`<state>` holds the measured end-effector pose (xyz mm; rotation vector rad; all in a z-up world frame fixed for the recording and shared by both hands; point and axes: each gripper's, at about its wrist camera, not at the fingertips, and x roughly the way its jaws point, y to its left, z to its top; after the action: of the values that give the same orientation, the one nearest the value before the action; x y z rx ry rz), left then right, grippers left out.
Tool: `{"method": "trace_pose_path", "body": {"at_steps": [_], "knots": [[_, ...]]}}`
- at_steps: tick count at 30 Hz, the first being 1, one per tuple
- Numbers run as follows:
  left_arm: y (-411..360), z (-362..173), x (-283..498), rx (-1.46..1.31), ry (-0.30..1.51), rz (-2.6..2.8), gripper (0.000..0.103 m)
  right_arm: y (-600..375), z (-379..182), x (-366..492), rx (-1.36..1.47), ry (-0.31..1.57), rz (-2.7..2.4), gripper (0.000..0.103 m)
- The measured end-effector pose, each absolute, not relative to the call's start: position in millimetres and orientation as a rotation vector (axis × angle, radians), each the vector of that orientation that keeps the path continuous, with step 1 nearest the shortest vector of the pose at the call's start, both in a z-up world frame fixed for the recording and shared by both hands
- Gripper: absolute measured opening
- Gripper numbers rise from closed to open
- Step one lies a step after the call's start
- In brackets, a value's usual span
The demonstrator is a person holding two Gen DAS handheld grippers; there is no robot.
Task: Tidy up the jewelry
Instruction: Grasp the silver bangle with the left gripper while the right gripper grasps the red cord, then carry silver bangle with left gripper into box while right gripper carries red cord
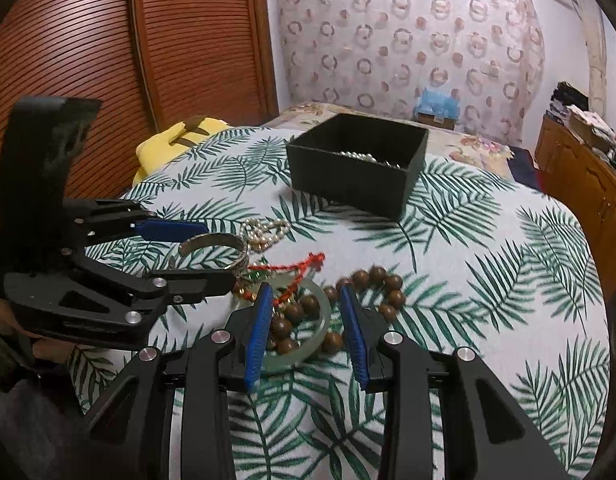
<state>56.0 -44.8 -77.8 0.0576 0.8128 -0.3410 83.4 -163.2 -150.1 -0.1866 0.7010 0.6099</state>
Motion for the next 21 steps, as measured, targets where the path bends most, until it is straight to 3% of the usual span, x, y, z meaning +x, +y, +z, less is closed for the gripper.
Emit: {"method": "trace_pose_path", "body": {"at_steps": [1, 2, 18, 21], "knots": [[-43, -76, 56, 0.057, 0.808, -0.336, 0.058, -161, -150, 86, -0.189, 0.704, 0.618, 0.027], [-42, -75, 56, 0.054, 0.804, -0.331, 0.058, -158, -150, 88, -0.193, 0.706, 0.621, 0.025], [-17, -66, 60, 0.017, 0.762, -0.284, 0.058, -129, -170, 128, -0.217, 0.825, 0.646, 0.024], [-17, -66, 60, 0.018, 0.759, -0.282, 0.058, -127, -170, 127, -0.244, 0.818, 0.641, 0.011]]}}
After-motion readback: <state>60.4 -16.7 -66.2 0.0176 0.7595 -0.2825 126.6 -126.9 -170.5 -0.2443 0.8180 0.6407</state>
